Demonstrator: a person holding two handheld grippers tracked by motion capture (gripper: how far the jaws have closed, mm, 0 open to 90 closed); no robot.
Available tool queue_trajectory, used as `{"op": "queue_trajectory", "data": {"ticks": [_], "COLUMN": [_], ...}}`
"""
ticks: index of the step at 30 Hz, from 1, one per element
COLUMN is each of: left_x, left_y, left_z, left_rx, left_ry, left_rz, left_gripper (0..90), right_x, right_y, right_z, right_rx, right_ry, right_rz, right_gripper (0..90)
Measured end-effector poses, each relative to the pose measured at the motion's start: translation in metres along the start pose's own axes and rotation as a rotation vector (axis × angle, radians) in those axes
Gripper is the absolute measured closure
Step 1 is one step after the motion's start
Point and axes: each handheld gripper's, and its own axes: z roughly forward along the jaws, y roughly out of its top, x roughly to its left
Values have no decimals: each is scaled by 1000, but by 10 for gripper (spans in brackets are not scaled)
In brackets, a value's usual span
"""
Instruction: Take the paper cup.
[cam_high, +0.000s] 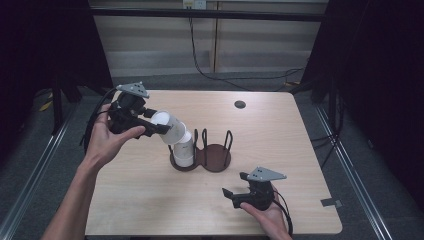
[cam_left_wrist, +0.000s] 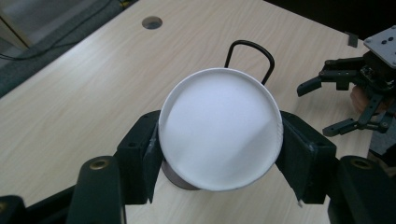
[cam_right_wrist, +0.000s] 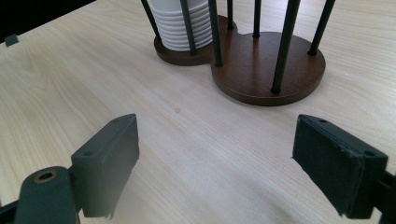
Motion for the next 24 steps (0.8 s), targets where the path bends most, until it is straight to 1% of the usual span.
{"op": "queue_trajectory", "data": {"ticks": [1, 2, 3, 5, 6, 8, 10, 12, 14, 15, 16, 19, 22, 23, 24], "left_x": [-1, -1, -2, -3, -4, -6, -12, -16, -20, -22, -25, -29, -32, -34, -34], "left_y": [-1, -3, -5, -8, -10, -12, -14, -15, -16, -17, -17, -19, -20, -21, -22], "left_z": [0, -2, -3, -5, -5, -5, -6, -6, -5, -5, -3, 1, 7, 9, 11], "left_rx": [-16, -21, -27, -38, -41, -38, -40, -52, -53, -45, -44, -43, -36, -38, -31], "left_ry": [5, 2, -8, -7, -14, -19, -25, -35, -34, -34, -28, -53, -64, -67, -71], "left_rz": [-13, -15, -14, -9, -13, -10, 2, 11, 18, 26, 32, 48, 55, 45, 55], "left_gripper": [371, 372, 372, 372, 372, 372, 372, 372, 372, 372, 371, 371, 371, 371, 371], "right_x": [0, 0, 0, -1, -1, -1, -1, -1, -1, -1, -1, 0, 0, 0, 0], "right_y": [0, 0, 0, 0, 1, 1, 2, 3, 3, 4, 4, 6, 10, 11, 12], "right_z": [0, 0, 0, 0, 0, -1, -1, -2, -2, -2, -3, -4, -6, -7, -8], "right_rx": [-2, -2, -1, -2, -4, -8, -9, -10, -13, -16, -17, -30, -42, -45, -48], "right_ry": [1, 0, 0, 1, 0, 0, 2, 0, 2, 5, 10, 18, 25, 27, 29], "right_rz": [3, 2, 1, 1, 3, 3, 1, -1, -2, -1, -2, -9, -9, -8, -10], "right_gripper": [143, 143, 143, 143, 143, 143, 143, 143, 142, 141, 141, 140, 141, 140, 140]}}
